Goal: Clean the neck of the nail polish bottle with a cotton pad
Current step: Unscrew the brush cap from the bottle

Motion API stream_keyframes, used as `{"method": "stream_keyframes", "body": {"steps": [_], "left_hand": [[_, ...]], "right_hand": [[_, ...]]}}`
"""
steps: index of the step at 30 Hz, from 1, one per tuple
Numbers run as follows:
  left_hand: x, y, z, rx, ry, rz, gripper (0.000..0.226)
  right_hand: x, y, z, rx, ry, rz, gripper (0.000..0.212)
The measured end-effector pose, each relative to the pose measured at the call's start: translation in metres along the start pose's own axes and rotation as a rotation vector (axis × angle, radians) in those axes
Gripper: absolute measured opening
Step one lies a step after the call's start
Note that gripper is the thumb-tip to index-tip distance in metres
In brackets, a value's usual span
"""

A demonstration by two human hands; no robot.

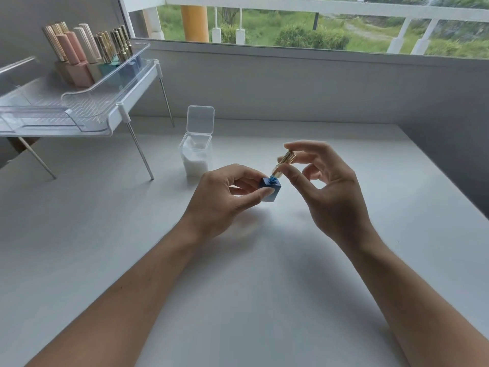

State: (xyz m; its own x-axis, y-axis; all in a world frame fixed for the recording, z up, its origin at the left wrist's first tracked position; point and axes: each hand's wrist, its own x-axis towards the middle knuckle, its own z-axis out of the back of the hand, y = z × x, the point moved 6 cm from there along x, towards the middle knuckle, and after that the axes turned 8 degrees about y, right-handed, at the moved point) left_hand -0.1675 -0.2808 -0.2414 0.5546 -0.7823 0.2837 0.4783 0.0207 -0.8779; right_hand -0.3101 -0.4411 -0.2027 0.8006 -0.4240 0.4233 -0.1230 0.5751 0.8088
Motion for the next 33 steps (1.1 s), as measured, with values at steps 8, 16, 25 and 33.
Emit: {"method": "stream_keyframes", "body": {"steps": [8,16,25,33], "left_hand": [[0.000,0.001,0.001,0.005,0.009,0.002,0.020],[0.000,0.001,0.000,0.001,0.020,-0.004,0.022],[0.001,0.002,-0.001,-0.009,0.027,-0.002,0.022],[0.001,0.002,0.000,-0.010,0.029,0.001,0.021]], "right_hand": [[0.001,0.002,0.003,0.017,-0.004,0.010,0.027],[0.002,-0.003,0.009,0.070,-0.047,-0.036,0.034],[0.004,-0.004,0.010,0.109,-0.068,-0.055,0.027],[0.004,-0.004,0.013,0.104,-0.086,-0.049,0.024]]}}
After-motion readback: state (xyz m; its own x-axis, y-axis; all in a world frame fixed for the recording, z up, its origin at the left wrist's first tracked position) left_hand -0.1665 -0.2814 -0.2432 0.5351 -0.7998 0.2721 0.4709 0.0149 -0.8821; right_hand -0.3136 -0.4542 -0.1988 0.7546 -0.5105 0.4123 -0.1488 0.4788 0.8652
